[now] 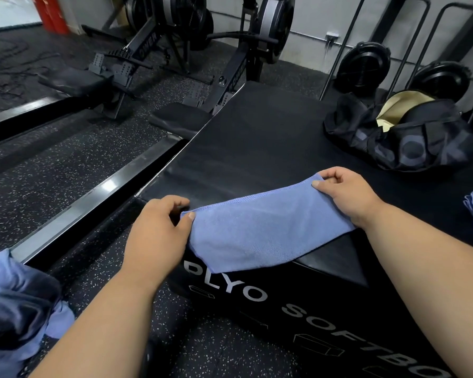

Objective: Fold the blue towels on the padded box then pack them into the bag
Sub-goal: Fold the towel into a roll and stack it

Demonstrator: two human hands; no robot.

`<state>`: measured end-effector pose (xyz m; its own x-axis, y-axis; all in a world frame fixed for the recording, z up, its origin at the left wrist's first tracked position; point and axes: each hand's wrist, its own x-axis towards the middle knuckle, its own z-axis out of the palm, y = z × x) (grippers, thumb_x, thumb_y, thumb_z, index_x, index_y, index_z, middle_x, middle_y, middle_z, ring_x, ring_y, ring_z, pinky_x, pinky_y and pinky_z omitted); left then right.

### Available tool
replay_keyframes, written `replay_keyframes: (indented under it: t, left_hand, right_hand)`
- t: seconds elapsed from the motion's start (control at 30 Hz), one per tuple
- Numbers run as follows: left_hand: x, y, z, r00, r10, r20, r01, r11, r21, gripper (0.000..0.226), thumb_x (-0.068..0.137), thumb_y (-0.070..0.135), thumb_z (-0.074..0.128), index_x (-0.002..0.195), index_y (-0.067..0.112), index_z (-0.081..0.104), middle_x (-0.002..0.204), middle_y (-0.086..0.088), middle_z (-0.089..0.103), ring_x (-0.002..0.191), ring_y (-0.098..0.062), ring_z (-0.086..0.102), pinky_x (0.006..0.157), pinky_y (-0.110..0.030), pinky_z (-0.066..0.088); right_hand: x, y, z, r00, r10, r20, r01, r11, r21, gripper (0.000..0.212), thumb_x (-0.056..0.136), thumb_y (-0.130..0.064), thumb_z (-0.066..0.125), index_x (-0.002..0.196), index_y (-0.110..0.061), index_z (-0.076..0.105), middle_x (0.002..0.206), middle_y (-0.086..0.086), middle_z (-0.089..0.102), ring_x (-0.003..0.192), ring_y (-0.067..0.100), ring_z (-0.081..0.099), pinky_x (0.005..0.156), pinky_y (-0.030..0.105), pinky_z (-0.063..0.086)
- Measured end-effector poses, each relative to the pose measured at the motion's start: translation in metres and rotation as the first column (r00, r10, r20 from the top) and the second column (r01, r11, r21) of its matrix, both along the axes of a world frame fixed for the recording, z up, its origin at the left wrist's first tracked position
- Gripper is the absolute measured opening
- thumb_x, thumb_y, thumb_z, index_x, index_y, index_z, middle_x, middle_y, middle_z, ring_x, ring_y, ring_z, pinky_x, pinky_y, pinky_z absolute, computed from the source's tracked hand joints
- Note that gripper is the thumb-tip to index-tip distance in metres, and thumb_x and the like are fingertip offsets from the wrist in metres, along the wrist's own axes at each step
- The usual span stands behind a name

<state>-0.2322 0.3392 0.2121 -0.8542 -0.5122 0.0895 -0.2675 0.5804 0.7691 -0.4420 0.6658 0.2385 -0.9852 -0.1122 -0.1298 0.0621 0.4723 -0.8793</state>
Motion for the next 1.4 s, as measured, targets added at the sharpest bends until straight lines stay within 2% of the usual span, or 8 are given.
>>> replay_keyframes:
  t: [0.13,0.33,0.57,0.8,0.97,1.17,1.3,1.4]
  left_hand:
    - [-0.002,-0.001,0.002,1.000,-0.025,0.014,0.025,0.999,-0.029,0.024,0.093,0.030,0.070,0.116,0.037,0.073,0.114,0.010,0.062,0.104,-0.012,0.064,0.093,-0.034,0.051]
    - [-0.002,0.000,0.003,0.993,-0.073,0.088,0.086,0.985,-0.149,0.024,0.087,0.030,0.072,0.109,0.037,0.072,0.113,0.008,0.055,0.105,-0.017,0.057,0.096,-0.034,0.049]
    - [-0.003,0.006,0.008,0.989,-0.087,0.122,0.110,0.973,-0.204,0.011,0.085,0.030,0.072,0.077,0.035,0.065,0.102,0.011,0.055,0.095,-0.016,0.054,0.083,-0.033,0.046]
    - [-0.003,0.017,0.019,0.974,-0.196,0.116,0.196,0.981,0.013,0.011,0.082,0.021,0.066,0.078,0.028,0.060,0.073,0.007,0.067,0.061,-0.013,0.059,0.066,-0.038,0.054]
    - [-0.014,0.026,0.022,0.946,-0.308,0.105,0.252,0.898,0.362,0.024,0.087,0.015,0.067,0.099,0.034,0.058,0.069,0.011,0.060,0.057,-0.008,0.049,0.062,-0.032,0.042]
    - [-0.028,0.035,0.025,0.910,-0.410,0.070,0.312,0.784,0.536,0.045,0.071,0.026,0.067,0.115,0.033,0.064,0.070,0.007,0.056,0.064,-0.013,0.048,0.069,-0.033,0.040]
    - [-0.039,0.049,0.033,0.930,-0.360,-0.071,0.283,0.579,0.765,0.051,0.078,0.014,0.072,0.127,0.022,0.064,0.080,0.000,0.065,0.064,-0.008,0.059,0.065,-0.023,0.051]
    - [-0.048,0.051,0.025,0.985,-0.172,-0.019,0.127,0.644,0.754,0.043,0.094,0.005,0.071,0.131,0.022,0.059,0.082,0.001,0.074,0.069,-0.011,0.069,0.075,-0.031,0.057]
  right_hand:
    - [-0.005,0.002,-0.002,1.000,0.017,-0.023,-0.014,0.994,0.110,0.018,0.088,-0.034,0.083,0.104,-0.031,0.076,0.076,-0.010,0.059,0.070,0.008,0.059,0.072,0.025,0.047]
    - [-0.011,0.001,0.001,0.996,0.078,0.037,-0.084,0.976,0.200,0.019,0.086,-0.037,0.085,0.095,-0.023,0.077,0.077,-0.006,0.067,0.073,0.012,0.065,0.072,0.030,0.053]
    - [-0.014,0.002,0.004,0.989,0.116,0.092,-0.137,0.956,0.261,0.041,0.085,-0.041,0.083,0.096,-0.005,0.068,0.077,-0.004,0.069,0.071,0.015,0.063,0.070,0.034,0.051]
    - [-0.003,0.029,0.011,0.990,0.102,0.102,-0.102,0.995,0.000,0.019,0.091,-0.032,0.078,0.083,-0.021,0.064,0.081,0.001,0.067,0.078,0.022,0.060,0.072,0.037,0.046]
    - [-0.002,0.038,0.015,0.996,0.074,0.056,-0.070,0.995,-0.065,0.017,0.095,-0.016,0.076,0.093,-0.021,0.060,0.080,0.001,0.058,0.077,0.018,0.058,0.071,0.033,0.047]
    - [-0.039,0.028,0.050,0.960,0.216,-0.179,-0.164,0.950,0.266,0.031,0.091,-0.016,0.080,0.115,-0.026,0.064,0.077,-0.002,0.060,0.067,0.011,0.055,0.065,0.025,0.046]
    - [-0.094,-0.016,0.095,0.884,0.264,-0.386,-0.110,0.920,0.377,0.037,0.088,-0.023,0.082,0.120,-0.028,0.064,0.089,-0.002,0.066,0.072,0.011,0.063,0.071,0.028,0.056]
    - [-0.127,-0.054,0.110,0.851,0.316,-0.419,-0.103,0.884,0.457,0.048,0.086,-0.037,0.084,0.128,-0.030,0.062,0.108,-0.002,0.070,0.091,0.013,0.066,0.093,0.035,0.055]
